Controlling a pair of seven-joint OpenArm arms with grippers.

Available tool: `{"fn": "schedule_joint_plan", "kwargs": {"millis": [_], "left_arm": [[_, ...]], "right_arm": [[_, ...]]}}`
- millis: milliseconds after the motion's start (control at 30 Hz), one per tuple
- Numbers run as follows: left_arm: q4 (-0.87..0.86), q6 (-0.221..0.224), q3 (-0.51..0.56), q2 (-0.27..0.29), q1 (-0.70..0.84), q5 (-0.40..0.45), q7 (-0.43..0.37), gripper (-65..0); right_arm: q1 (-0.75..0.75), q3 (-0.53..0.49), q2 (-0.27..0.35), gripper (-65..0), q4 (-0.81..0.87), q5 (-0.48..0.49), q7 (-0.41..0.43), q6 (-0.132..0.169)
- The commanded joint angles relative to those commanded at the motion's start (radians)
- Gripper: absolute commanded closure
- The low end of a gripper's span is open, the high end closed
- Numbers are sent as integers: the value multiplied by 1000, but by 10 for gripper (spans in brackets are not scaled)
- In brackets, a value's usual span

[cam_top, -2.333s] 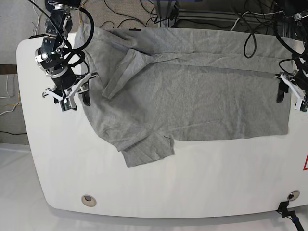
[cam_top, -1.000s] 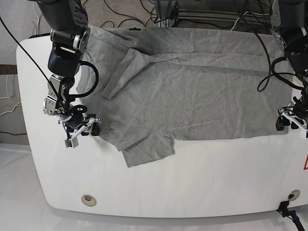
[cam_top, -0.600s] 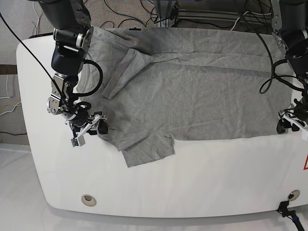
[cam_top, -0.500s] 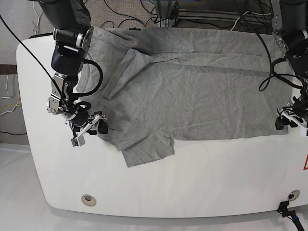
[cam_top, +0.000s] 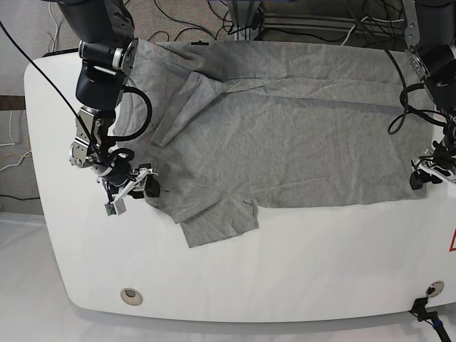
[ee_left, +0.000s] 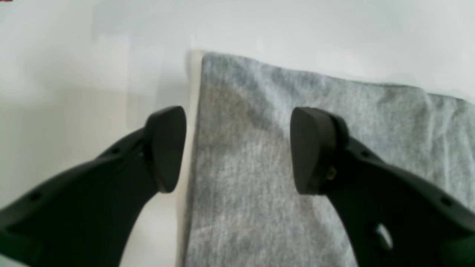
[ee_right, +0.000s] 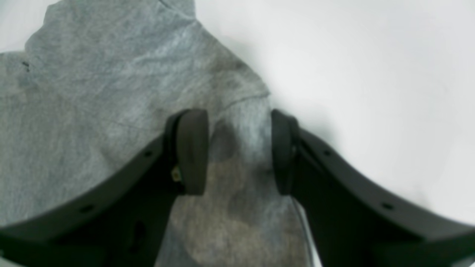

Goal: Fold the T-shirt properly
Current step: 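Release the shirt and move both grippers down to the shirt's sides, then grasp the shirt's side edges with both grippers, right near the sleeve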

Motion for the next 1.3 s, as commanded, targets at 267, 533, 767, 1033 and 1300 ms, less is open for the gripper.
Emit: {"fn": "schedule_joint_plan", "kwargs": {"millis": [267, 533, 767, 1033, 1300], "left_arm": [[3, 103, 3, -2, 3, 3, -2, -415], [-2, 100, 6, 29, 3, 3, -2, -415], [-2, 63, 6, 58, -2, 2, -2, -415], [-2, 57, 6, 61, 0, 2, 2, -415], [-2, -20, 6, 83, 0, 0, 9, -412]], "right_arm": [[-18, 0, 5, -264, 3, 0, 0, 0], [-18, 0, 5, -263, 3, 0, 0, 0], [-18, 0, 6, -263, 3, 0, 0, 0], [-18, 0, 6, -263, 3, 0, 2, 0], [-18, 0, 6, -263, 3, 0, 2, 0]]}}
